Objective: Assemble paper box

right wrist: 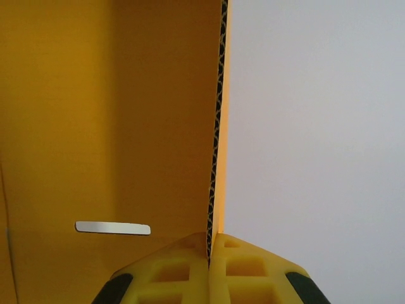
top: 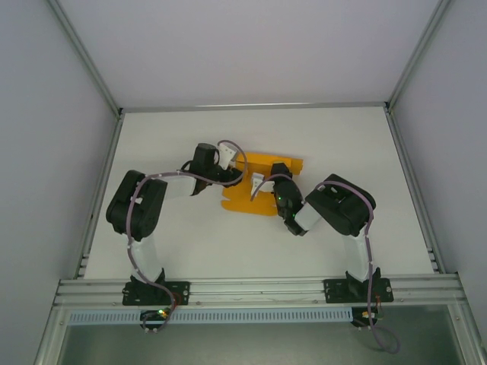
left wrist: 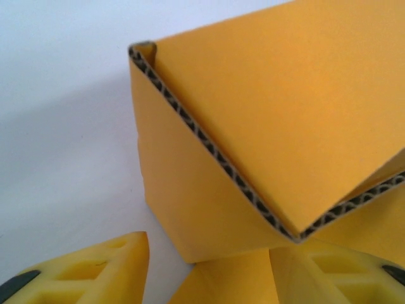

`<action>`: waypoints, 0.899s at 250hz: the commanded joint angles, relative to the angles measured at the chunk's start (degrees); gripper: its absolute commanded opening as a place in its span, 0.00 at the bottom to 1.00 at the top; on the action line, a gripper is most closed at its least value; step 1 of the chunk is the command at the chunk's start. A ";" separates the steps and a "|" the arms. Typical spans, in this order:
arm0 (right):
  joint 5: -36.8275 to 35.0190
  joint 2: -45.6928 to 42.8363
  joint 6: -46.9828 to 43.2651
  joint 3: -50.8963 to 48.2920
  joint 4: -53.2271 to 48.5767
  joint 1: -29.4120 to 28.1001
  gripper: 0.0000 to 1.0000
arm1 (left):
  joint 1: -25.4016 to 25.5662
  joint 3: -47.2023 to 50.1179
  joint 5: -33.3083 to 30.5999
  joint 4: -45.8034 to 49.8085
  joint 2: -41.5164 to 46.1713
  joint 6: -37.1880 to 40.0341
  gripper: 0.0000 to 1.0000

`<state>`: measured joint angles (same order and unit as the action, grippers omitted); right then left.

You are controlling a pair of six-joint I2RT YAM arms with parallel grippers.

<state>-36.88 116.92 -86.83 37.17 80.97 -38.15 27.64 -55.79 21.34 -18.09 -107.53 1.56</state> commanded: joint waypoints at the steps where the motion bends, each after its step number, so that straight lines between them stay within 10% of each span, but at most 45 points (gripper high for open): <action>1: 4.35 1.43 2.59 -1.16 -13.33 -0.70 0.00 | 0.56 -3.15 2.42 -6.82 -0.31 2.08 0.54; 143: 7.75 -0.57 6.27 -1.00 -19.39 0.08 0.00 | 0.24 -16.98 14.47 7.35 -7.72 4.51 0.35; 225: 8.65 -1.24 8.34 -0.35 -21.65 1.23 0.00 | 1.70 -18.01 9.03 6.15 -8.00 3.68 0.08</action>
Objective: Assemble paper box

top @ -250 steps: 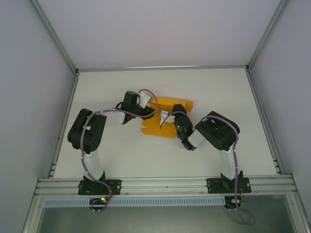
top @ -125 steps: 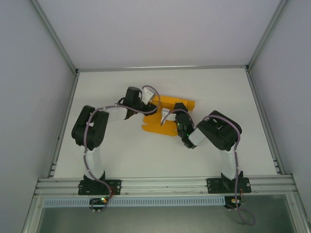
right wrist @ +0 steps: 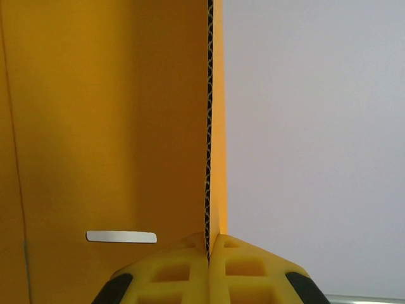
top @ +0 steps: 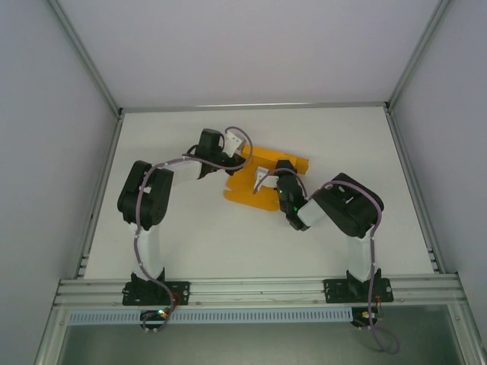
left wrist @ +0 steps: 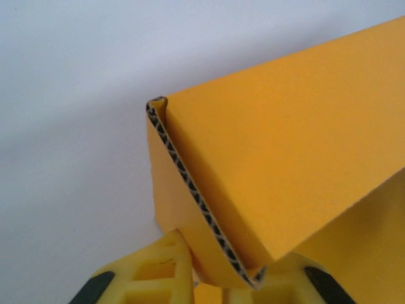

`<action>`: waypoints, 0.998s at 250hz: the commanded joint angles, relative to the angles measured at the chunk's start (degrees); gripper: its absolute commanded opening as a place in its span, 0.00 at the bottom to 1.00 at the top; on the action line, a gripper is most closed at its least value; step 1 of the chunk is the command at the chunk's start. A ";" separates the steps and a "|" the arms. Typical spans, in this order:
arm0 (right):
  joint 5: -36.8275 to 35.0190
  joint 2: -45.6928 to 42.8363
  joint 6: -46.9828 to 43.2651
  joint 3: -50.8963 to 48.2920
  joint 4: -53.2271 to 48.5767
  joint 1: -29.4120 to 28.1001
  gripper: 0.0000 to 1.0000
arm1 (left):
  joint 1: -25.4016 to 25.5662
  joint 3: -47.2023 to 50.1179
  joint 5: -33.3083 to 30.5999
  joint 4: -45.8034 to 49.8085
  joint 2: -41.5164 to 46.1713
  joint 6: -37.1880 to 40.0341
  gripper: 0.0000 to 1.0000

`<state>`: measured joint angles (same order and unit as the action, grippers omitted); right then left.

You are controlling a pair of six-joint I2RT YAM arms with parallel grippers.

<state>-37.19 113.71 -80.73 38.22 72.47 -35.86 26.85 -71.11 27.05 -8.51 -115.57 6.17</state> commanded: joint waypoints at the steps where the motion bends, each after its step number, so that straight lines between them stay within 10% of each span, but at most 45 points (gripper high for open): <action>1: 8.97 1.96 2.29 -1.39 -13.14 -1.06 0.00 | 2.50 -2.66 3.25 -3.48 0.06 -0.96 0.08; 58: 8.71 0.64 3.44 -0.91 -12.80 -0.32 0.00 | 3.84 -0.33 -13.19 -4.14 2.12 -6.29 0.00; 152: 6.17 0.57 4.66 0.41 -15.95 0.66 0.00 | 8.69 -0.52 -64.69 7.65 -0.33 -16.40 0.00; 250: 4.92 1.27 4.03 1.12 -16.54 1.05 0.00 | 9.56 -3.53 -70.94 15.98 -1.59 -22.78 0.00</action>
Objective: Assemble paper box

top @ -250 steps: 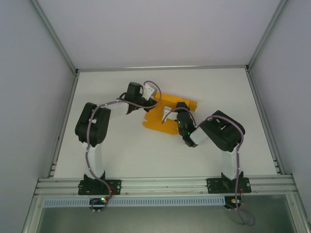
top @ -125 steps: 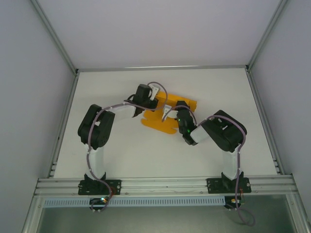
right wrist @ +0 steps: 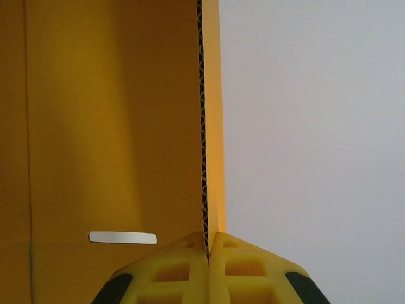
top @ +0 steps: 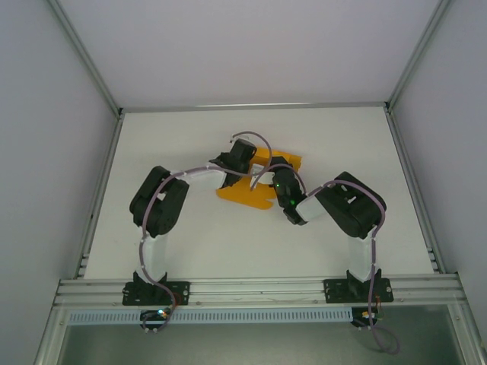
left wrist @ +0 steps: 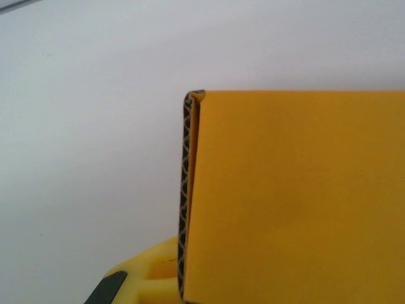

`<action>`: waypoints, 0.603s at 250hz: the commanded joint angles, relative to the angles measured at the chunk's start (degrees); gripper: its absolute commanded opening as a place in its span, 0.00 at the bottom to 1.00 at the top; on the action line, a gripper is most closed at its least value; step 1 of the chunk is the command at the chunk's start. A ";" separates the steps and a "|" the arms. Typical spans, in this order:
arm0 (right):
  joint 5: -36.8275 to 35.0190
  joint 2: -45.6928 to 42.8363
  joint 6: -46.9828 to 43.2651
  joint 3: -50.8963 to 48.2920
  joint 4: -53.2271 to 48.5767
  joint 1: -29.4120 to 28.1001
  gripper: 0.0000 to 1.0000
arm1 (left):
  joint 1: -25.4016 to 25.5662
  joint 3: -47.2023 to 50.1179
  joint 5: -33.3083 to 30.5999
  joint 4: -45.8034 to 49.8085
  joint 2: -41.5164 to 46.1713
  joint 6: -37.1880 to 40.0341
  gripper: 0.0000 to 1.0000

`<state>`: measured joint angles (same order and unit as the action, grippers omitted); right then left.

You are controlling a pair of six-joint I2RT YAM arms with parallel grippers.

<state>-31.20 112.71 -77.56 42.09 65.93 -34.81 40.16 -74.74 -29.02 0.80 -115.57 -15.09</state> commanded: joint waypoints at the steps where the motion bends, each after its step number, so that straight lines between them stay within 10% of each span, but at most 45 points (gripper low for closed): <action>1: -1.06 2.27 0.89 -2.73 -9.98 0.00 0.00 | -3.77 0.37 -14.51 6.28 -1.50 -1.34 0.00; 60: -0.71 1.85 0.99 -3.25 -9.86 -0.05 0.00 | -8.26 15.42 19.44 -17.56 7.44 -1.82 0.30; 151: -0.67 1.85 0.81 -3.24 -9.64 -0.26 0.00 | -11.03 16.62 26.33 -24.34 8.17 3.46 0.51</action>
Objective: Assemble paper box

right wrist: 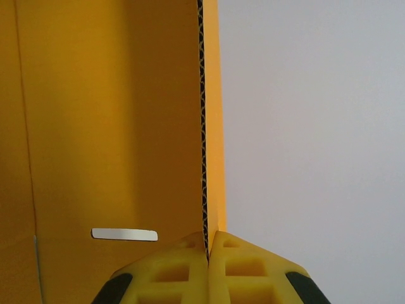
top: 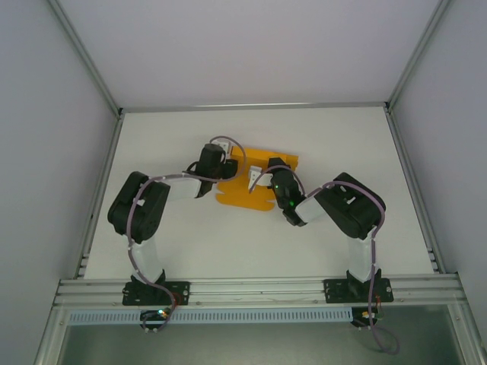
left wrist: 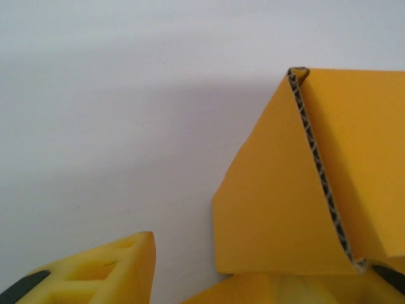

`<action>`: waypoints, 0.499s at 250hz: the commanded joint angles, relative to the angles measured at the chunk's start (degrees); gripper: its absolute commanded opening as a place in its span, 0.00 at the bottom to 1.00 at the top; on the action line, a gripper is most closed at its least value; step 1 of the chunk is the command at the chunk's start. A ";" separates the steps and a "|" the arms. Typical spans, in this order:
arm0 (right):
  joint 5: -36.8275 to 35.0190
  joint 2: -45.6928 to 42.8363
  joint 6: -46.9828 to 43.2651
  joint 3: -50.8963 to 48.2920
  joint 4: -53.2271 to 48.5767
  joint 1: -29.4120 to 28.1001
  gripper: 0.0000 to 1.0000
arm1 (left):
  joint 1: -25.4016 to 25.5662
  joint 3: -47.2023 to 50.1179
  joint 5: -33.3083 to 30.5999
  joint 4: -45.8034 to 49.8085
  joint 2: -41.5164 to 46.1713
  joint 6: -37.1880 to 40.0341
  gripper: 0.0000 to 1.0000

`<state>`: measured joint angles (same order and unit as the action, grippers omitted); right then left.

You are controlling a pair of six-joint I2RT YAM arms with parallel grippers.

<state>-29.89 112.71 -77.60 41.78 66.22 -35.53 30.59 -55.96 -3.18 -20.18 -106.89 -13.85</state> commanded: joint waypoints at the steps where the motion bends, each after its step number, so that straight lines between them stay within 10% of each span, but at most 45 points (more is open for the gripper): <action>1: -1.91 1.83 0.86 -2.93 -9.95 0.46 0.00 | -1.48 -2.27 0.69 -3.41 -0.56 2.28 0.51; 58: -1.69 1.65 1.00 -3.01 -10.47 0.46 0.00 | -2.29 -4.55 11.43 -7.86 -3.18 5.15 0.60; 102: -1.73 1.73 1.00 -3.06 -10.46 0.46 0.00 | -2.55 -7.58 11.59 -3.66 -4.96 6.34 0.17; 125: -1.71 1.69 1.05 -3.15 -10.30 0.44 0.00 | -2.31 -7.99 9.41 -2.05 -4.91 6.52 0.16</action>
<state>-31.20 112.66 -77.58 41.63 66.13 -35.40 29.21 -61.58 7.86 -23.09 -111.46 -7.66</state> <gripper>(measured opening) 0.047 0.163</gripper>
